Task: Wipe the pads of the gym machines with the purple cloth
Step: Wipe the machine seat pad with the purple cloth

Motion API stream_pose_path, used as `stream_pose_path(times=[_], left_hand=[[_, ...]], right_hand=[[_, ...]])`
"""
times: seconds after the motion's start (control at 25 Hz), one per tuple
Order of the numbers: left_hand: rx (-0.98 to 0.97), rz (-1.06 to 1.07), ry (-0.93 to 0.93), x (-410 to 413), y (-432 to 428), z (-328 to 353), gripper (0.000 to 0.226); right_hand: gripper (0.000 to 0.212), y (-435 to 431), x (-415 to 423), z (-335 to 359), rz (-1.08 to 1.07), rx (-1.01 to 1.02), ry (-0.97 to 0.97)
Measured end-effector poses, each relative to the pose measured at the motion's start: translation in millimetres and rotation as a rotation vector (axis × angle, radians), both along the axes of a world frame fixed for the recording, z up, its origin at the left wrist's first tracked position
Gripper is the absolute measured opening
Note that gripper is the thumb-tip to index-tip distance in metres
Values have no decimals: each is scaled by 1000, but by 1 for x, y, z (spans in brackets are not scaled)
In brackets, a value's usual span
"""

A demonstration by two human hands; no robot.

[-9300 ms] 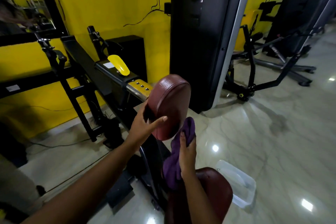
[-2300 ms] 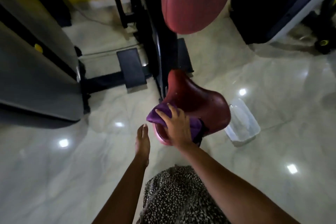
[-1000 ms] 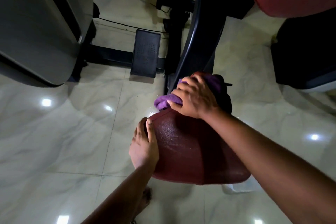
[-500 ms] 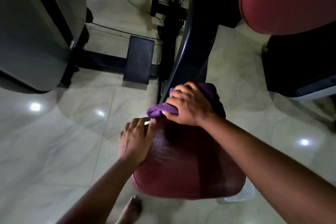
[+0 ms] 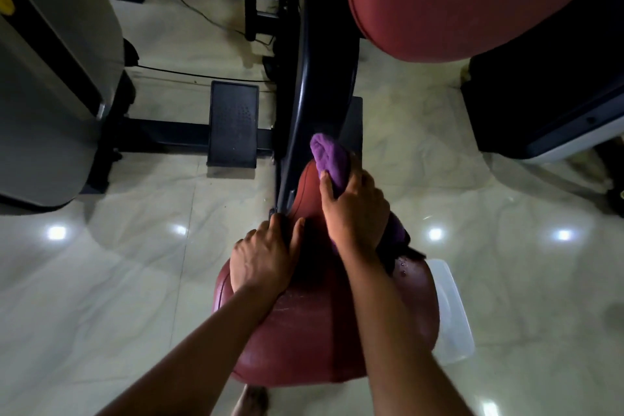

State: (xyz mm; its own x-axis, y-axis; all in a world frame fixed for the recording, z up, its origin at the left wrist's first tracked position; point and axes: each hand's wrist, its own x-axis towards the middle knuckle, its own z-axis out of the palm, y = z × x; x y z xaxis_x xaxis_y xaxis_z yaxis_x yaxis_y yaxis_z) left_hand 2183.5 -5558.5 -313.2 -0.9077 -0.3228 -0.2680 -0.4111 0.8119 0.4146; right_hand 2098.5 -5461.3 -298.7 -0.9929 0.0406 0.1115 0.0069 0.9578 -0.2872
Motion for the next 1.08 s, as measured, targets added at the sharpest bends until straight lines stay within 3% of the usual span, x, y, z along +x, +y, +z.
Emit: stream_pose_path(times=[0.2, 0.4, 0.48, 0.68, 0.8, 0.92, 1.08], left_hand=[[20, -4, 37, 1, -1, -1, 53], [0, -9, 38, 3, 0, 0, 48], [2, -6, 45, 4, 0, 1, 46], [42, 0, 32, 3, 0, 4, 46], [56, -5, 12, 3, 0, 6, 45], [72, -22, -11, 2, -1, 7, 48], [97, -39, -12, 2, -3, 9, 52]], right_hand=[[61, 56, 74, -9, -33, 119, 79], [46, 5, 30, 7, -383, 44, -111], [48, -5, 3, 12, -305, -14, -241], [72, 72, 19, 10, -4, 124, -191], [59, 105, 33, 6, -30, 148, -259], [48, 125, 40, 2, -250, -51, -339], [55, 145, 80, 4, -690, -425, -458]])
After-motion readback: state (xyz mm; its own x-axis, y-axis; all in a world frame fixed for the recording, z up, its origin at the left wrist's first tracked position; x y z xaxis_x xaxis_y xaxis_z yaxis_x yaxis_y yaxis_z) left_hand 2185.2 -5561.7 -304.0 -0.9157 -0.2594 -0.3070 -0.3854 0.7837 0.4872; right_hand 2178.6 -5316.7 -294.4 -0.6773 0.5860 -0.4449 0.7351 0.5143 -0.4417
